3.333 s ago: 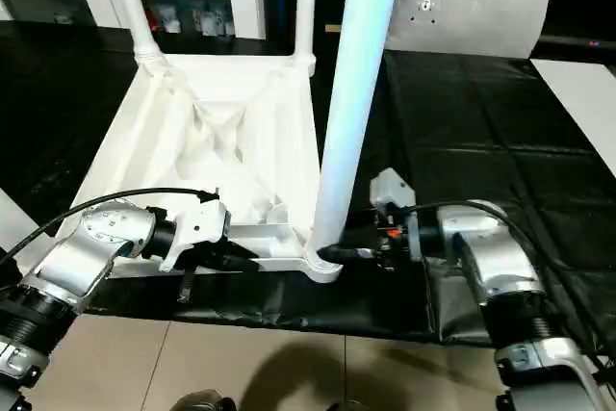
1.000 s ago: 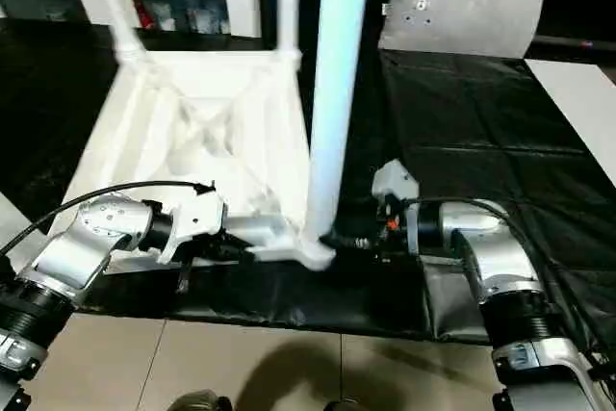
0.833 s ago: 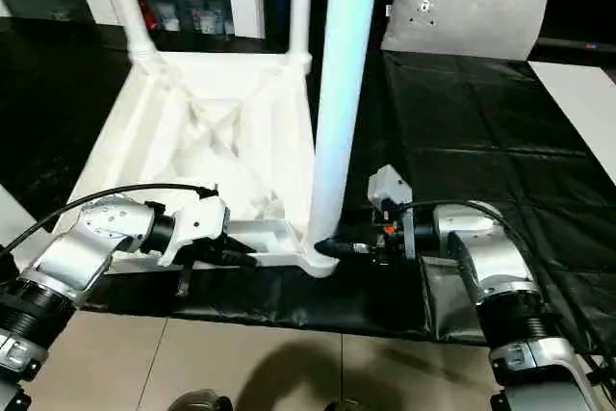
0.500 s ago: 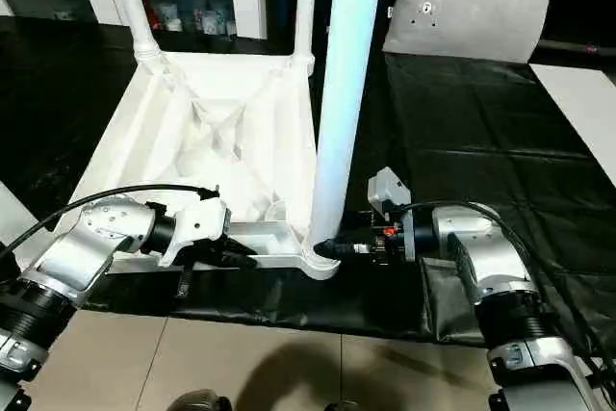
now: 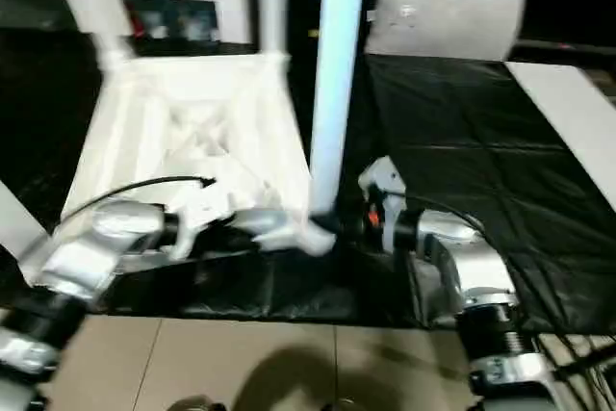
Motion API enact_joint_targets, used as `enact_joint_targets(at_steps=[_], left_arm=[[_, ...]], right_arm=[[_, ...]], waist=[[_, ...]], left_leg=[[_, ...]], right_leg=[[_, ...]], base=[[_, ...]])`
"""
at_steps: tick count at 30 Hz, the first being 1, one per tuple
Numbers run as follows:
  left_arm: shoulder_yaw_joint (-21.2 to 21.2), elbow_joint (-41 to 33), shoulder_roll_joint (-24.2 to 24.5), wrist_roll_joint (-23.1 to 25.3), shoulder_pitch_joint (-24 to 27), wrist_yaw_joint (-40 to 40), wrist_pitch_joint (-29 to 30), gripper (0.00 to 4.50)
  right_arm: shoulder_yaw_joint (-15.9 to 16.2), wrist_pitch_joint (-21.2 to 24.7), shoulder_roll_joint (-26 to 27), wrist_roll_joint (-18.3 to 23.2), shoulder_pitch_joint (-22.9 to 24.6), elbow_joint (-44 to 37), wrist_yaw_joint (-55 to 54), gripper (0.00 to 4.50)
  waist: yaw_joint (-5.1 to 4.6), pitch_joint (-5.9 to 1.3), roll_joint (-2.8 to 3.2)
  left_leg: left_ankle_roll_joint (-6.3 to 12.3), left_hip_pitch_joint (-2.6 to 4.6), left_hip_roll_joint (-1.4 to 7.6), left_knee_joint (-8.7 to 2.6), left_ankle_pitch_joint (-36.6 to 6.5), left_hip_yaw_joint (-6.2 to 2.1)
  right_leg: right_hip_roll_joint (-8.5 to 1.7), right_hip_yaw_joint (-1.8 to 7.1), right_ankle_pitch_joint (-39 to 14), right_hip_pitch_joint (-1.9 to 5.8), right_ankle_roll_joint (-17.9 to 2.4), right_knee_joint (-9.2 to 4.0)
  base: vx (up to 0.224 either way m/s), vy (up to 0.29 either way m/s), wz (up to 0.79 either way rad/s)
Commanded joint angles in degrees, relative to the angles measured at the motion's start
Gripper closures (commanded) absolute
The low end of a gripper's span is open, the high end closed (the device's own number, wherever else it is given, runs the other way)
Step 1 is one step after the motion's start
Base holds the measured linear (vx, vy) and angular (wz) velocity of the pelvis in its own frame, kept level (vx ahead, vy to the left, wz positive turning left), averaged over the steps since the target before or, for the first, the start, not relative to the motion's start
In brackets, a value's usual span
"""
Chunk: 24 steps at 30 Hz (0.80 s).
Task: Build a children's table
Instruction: Rotate leg to tighten
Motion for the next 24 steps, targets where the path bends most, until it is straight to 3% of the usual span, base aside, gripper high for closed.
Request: enact_joint_targets(at_steps=[1, 3, 6, 8, 9, 11, 12, 14, 20, 23, 24], left_arm=[[-2.67, -0.73, -6.24, -1.17, -1.87, 4.24, 1.41, 4.50], [-1.66, 0.04, -11.85, 0.13, -3.27, 12.09, 5.02, 4.50], [-1.21, 1.02, -15.51, 1.42, -4.61, 17.59, 6.60, 4.50], [-1.45, 1.29, -16.54, 2.31, -4.99, 19.30, 6.74, 4.50], [-2.32, 0.72, -17.67, 3.41, -4.55, 20.09, 6.25, 4.50], [-2.36, 0.68, -17.66, 3.45, -4.53, 20.09, 6.24, 4.50], [-2.57, 0.47, -17.56, 3.73, -4.39, 20.05, 6.16, 4.50], [-2.87, 0.47, -16.27, 4.49, -4.22, 19.59, 5.61, 4.50], [-1.70, 0.46, -12.85, 5.14, -3.72, 17.91, 4.31, 4.50], [-1.74, 0.44, -8.90, 4.58, -3.08, 13.40, 0.60, 4.50], [-1.75, 0.44, -8.87, 4.58, -3.07, 13.35, 0.56, 4.50]], right_arm=[[4.48, 1.79, 6.12, -0.33, -0.48, 0.17, -4.40, 2.57], [2.58, 1.30, 10.21, -3.29, -1.59, 2.86, -15.95, 2.57], [1.85, 0.12, 12.33, -6.26, -3.05, 5.60, -24.13, 2.57], [1.74, -0.45, 13.06, -7.39, -3.81, 6.94, -27.22, 2.57], [0.20, -3.92, 14.46, -6.71, -3.85, 7.21, -28.85, 2.57], [0.14, -4.03, 14.49, -6.70, -3.83, 7.17, -28.91, 2.57], [-0.19, -4.63, 14.57, -6.68, -3.66, 6.90, -29.27, 2.03], [-1.59, -5.41, 14.59, -5.38, -3.30, 6.39, -28.19, 1.84], [-2.84, -10.31, 10.60, -4.56, -1.83, 5.15, -23.62, 1.23], [-2.09, -14.13, 3.75, -4.40, -0.71, 4.43, -15.17, 0.95], [-2.07, -14.19, 3.69, -4.44, -0.71, 4.45, -15.13, 0.89]], waist=[[0.03, -3.08, -0.39], [-0.51, -3.10, -0.33], [-0.90, -3.08, -0.30], [-0.89, -3.18, -0.30], [-0.80, -3.40, -0.40], [-0.59, -3.64, -0.37], [-0.56, -3.69, -0.45], [-0.48, -3.67, -0.32], [-0.32, -3.43, -0.24], [-0.27, -3.28, -0.21], [-0.34, -3.38, -0.17]], left_leg=[[0.29, 0.16, 2.75, -4.97, -15.74, -1.34], [-0.23, 0.21, 2.78, -5.02, -15.66, -1.35], [-0.32, 0.11, 2.55, -4.98, -15.30, -1.37], [0.71, -0.06, 2.51, -4.88, -14.12, -1.19], [1.31, -0.22, 2.52, -4.80, -13.25, -1.13], [2.05, -0.26, 2.48, -4.63, -11.27, -0.96], [2.38, -0.42, 2.46, -4.64, -10.34, -0.95], [3.46, -0.53, 2.48, -4.58, -8.73, -0.82], [3.42, -0.53, 2.72, -4.77, -10.66, -0.88], [4.10, -0.59, 2.82, -4.77, -10.85, -0.90], [4.18, -0.63, 2.76, -4.71, -10.56, -0.83]], right_leg=[[-4.37, 2.52, -29.23, 1.94, -6.55, -6.10], [-4.17, 2.45, -28.22, 1.73, -6.86, -5.95], [-4.13, 2.41, -27.39, 1.81, -7.12, -5.99], [-4.04, 2.62, -24.17, 1.85, -7.62, -5.94], [-4.15, 2.68, -22.12, 2.08, -7.91, -5.72], [-4.06, 2.73, -18.20, 2.23, -8.74, -5.37], [-3.97, 2.71, -16.47, 2.43, -9.11, -5.17], [-3.95, 2.66, -13.09, 2.61, -10.24, -4.90], [-4.11, 2.52, -16.58, 2.55, -9.80, -5.31], [-4.01, 2.54, -15.09, 2.56, -10.17, -5.23], [-3.94, 2.52, -14.56, 2.65, -10.34, -5.14]], base=[[0.000, 0.000, 0.00], [0.000, 0.000, 0.00], [0.000, 0.000, 0.00], [0.000, 0.000, 0.00], [0.000, 0.000, 0.00], [0.000, 0.000, 0.00], [0.000, 0.000, 0.00], [0.000, 0.000, 0.00], [0.000, 0.000, 0.00], [0.000, 0.000, 0.00], [0.000, 0.000, 0.00]])
